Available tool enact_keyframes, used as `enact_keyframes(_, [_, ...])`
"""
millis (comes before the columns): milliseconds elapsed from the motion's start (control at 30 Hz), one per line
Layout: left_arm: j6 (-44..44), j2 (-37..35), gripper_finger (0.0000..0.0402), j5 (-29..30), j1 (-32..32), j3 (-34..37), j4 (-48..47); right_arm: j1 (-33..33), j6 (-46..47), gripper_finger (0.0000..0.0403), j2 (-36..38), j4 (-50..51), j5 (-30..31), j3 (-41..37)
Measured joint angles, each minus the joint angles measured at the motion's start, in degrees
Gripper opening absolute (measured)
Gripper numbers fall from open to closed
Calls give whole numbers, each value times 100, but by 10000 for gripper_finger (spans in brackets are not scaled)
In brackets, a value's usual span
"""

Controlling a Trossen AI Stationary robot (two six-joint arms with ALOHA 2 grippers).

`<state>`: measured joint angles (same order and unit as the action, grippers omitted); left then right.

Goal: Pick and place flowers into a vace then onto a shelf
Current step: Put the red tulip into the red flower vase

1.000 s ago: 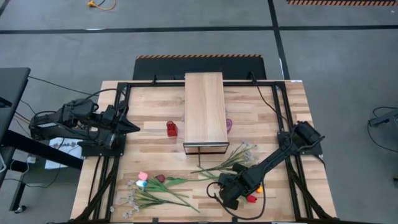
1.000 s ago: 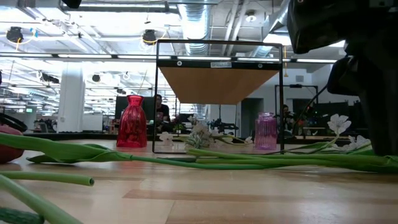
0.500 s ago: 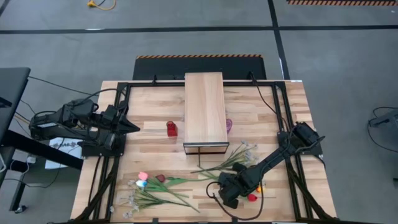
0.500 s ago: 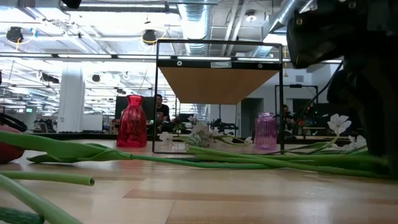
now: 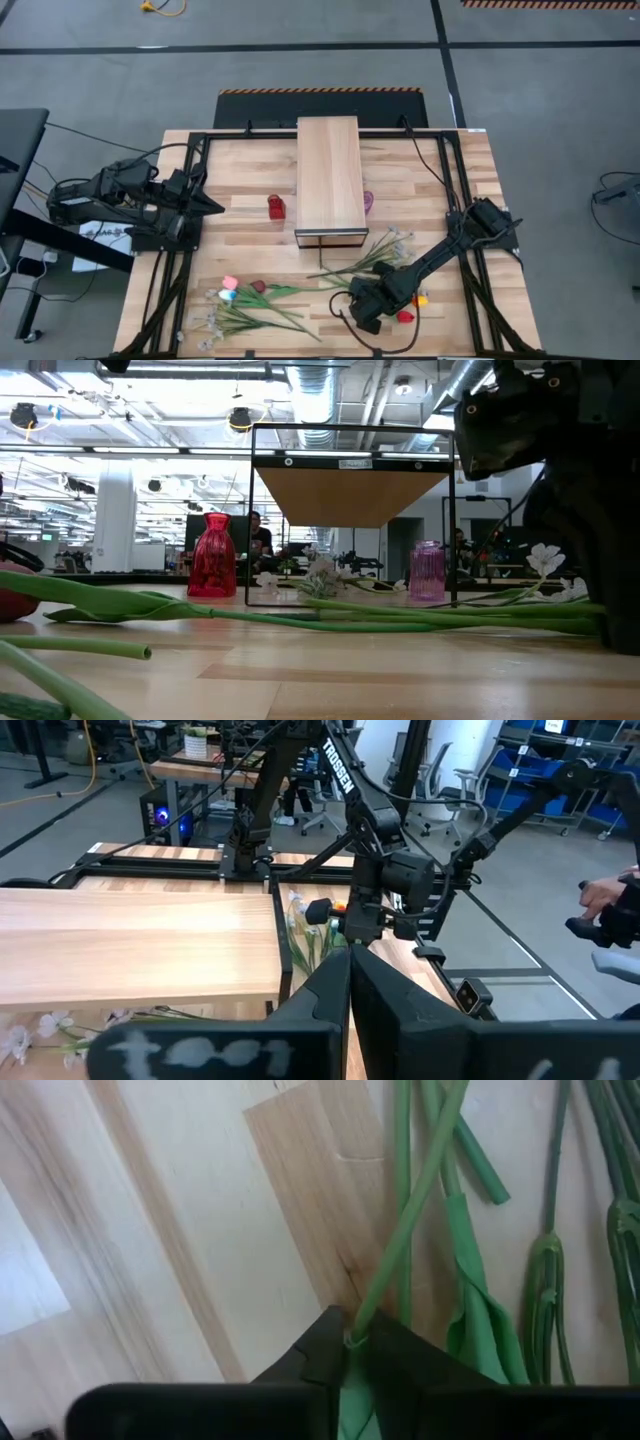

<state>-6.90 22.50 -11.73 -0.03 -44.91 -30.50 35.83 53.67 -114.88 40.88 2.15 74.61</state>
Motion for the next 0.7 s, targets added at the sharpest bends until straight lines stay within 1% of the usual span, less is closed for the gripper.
enact_keyframes(167, [0, 0, 0, 2, 0, 0, -2, 17, -115, 10, 3, 30, 28, 186])
enact_keyframes(400, [-70, 0, 0, 2, 0, 0, 0, 17, -181, 10, 7, 180, -94, 440])
enact_keyframes(700, [-123, 1, 0, 4, 1, 0, 149, 15, -466, 8, 14, 1394, -214, 1320])
